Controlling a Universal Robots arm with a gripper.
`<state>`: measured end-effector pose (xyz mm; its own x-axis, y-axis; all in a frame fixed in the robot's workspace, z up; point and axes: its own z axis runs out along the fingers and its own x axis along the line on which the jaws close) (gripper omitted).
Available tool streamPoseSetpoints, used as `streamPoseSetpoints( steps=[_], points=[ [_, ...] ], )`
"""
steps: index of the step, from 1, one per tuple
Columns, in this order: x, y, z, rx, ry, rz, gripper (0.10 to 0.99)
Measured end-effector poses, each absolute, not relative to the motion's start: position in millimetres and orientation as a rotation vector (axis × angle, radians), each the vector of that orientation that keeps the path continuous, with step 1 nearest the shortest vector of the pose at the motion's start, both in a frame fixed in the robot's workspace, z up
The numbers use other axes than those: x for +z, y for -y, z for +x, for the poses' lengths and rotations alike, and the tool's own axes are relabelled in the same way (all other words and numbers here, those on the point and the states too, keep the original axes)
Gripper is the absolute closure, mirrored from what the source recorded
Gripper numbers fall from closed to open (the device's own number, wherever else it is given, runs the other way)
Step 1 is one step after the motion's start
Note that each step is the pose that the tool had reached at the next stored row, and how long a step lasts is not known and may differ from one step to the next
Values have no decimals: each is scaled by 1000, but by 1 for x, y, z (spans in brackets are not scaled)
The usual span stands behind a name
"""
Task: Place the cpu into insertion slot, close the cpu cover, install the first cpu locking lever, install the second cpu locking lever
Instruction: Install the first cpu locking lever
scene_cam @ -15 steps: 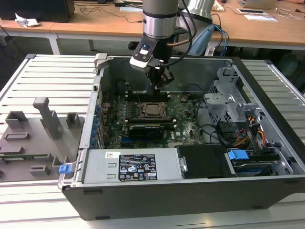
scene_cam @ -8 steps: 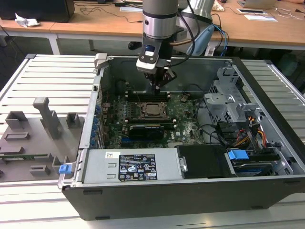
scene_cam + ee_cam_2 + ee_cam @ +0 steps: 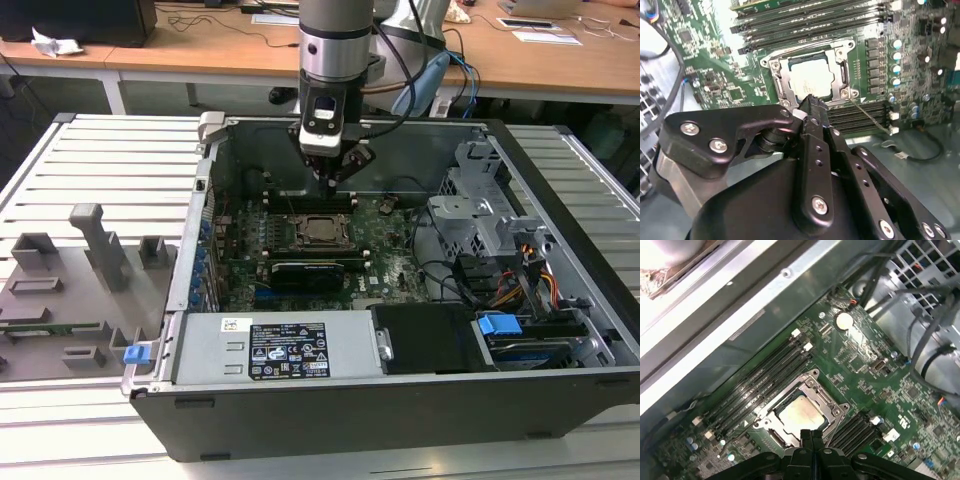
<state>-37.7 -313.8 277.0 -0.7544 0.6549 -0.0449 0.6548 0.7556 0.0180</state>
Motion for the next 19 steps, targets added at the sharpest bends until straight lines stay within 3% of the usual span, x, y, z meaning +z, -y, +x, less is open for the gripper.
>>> streamPoseSetpoints(
  steps=[19],
  points=[
    [277, 314, -38, 12, -3023, 660, 980]
  ],
)
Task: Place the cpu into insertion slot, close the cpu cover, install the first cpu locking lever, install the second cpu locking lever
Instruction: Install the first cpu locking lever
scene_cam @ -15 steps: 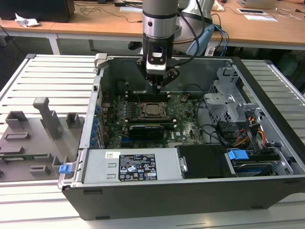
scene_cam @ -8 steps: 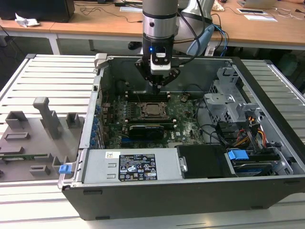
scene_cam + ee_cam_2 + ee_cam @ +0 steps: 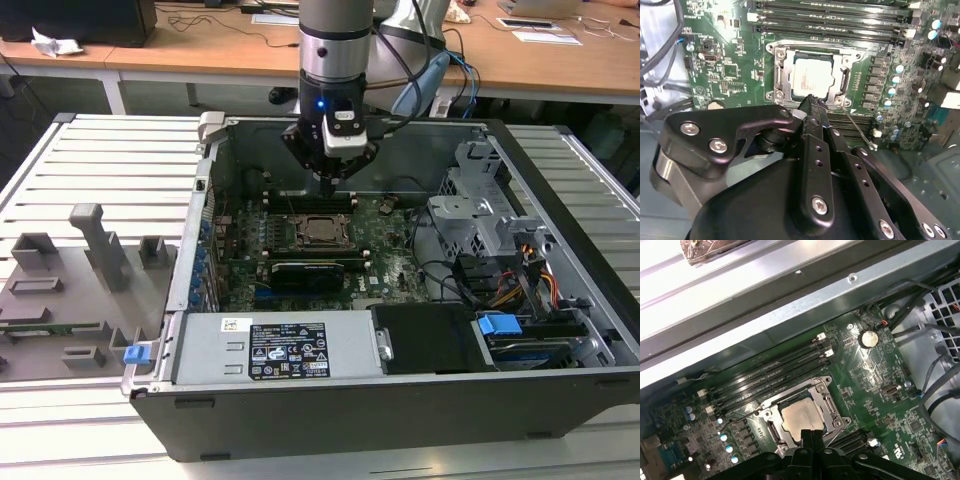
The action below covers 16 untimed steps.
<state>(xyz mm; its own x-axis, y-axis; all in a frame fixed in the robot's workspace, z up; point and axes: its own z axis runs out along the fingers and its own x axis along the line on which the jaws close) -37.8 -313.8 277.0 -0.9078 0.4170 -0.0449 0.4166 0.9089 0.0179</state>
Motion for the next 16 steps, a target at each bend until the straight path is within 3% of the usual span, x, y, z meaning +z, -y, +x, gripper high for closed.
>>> streamPoseSetpoints(
  steps=[16],
  points=[
    [277, 314, -38, 21, -3081, 293, 980]
  ],
)
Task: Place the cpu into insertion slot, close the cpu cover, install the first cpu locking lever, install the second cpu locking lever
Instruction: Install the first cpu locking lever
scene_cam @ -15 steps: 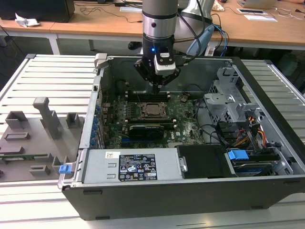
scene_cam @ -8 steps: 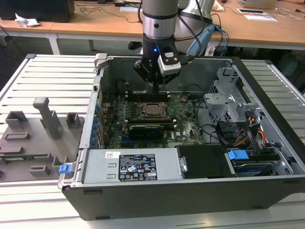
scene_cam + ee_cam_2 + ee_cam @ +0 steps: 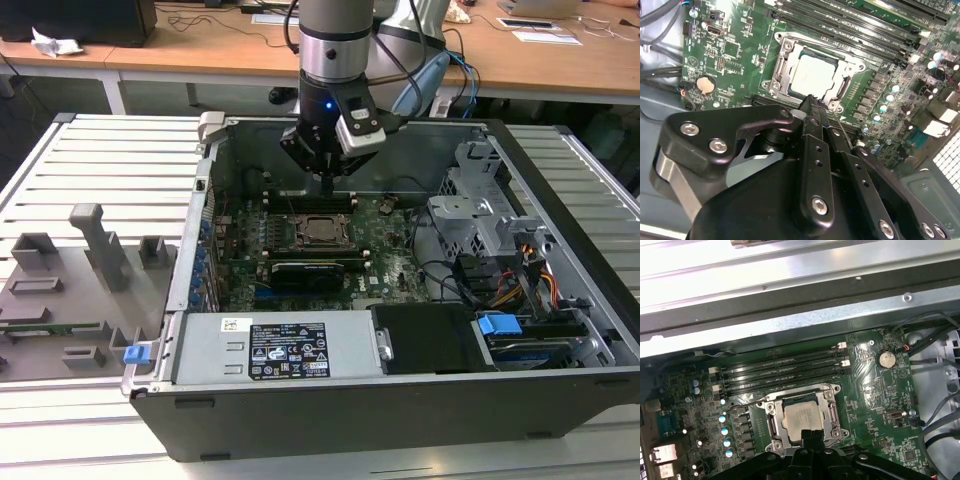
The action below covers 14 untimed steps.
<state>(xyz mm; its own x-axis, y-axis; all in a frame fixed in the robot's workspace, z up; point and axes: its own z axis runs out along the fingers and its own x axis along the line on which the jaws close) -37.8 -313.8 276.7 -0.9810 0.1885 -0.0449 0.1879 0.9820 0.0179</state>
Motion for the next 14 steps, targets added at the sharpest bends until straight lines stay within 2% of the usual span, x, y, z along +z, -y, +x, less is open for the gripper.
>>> streamPoseSetpoints(
  steps=[14],
  points=[
    [277, 314, -38, 26, -3094, 110, 980]
  ],
)
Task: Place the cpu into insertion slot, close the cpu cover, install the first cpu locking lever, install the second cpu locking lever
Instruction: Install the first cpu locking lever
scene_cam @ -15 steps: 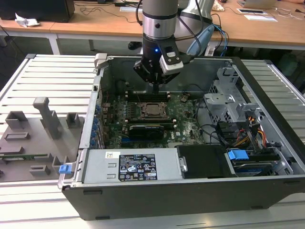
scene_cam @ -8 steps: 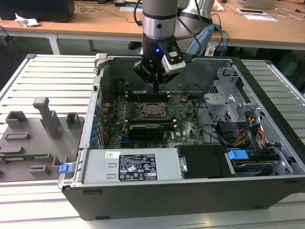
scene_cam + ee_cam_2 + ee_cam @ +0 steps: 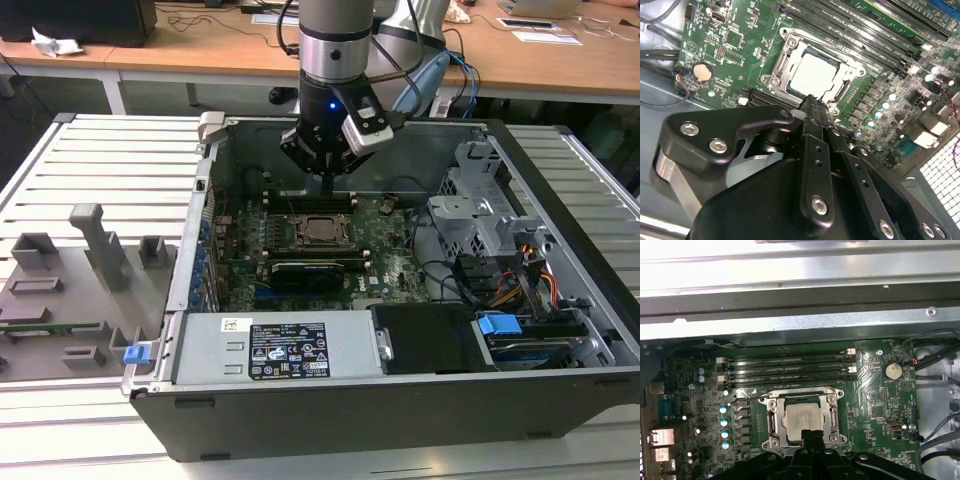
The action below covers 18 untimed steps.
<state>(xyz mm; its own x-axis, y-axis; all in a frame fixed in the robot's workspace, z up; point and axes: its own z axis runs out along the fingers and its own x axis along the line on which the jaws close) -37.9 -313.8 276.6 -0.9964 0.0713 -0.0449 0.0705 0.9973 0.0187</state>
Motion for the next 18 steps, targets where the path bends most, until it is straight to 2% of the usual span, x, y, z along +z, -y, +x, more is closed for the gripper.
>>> streamPoseSetpoints(
  steps=[18],
  points=[
    [275, 313, -71, 29, -3095, 92, 980]
  ],
)
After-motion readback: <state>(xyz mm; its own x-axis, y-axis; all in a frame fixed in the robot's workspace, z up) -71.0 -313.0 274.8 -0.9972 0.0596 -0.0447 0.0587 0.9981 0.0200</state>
